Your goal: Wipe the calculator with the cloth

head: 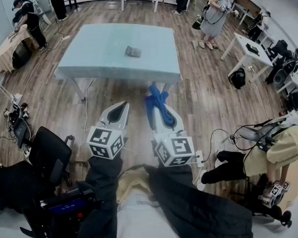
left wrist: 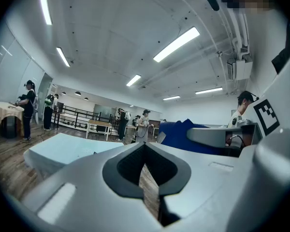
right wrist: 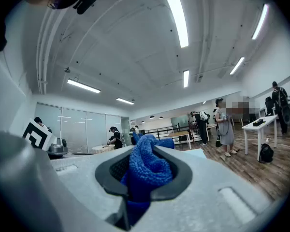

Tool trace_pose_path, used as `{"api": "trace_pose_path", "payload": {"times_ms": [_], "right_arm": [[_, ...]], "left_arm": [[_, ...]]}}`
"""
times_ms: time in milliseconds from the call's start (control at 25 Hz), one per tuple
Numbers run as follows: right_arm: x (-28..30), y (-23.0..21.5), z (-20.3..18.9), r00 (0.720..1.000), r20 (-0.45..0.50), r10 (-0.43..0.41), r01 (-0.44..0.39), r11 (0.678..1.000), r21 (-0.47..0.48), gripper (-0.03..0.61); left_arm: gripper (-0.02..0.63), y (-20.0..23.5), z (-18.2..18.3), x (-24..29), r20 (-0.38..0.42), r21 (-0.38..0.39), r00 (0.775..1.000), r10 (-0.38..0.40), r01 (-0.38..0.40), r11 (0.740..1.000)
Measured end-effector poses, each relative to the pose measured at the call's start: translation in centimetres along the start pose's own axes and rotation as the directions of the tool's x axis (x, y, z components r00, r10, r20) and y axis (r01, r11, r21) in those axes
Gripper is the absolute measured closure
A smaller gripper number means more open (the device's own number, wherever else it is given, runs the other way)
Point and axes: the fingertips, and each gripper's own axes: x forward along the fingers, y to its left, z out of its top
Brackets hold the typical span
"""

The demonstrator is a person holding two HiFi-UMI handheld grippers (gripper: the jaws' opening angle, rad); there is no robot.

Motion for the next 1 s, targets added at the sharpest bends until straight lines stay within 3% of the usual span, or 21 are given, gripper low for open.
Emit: {"api": "trace_pose_path", "payload": {"times_ms": [1000], "right_arm": [[-2.1,2.6,-5.5,0.993,-0.117,-0.035,0.037,0.999,0.016,0.518]], "left_arm": [[0.614,1.1,-5.8,-3.7,-0.097,-0.090,0.995,-0.023,0.014,0.996]]}}
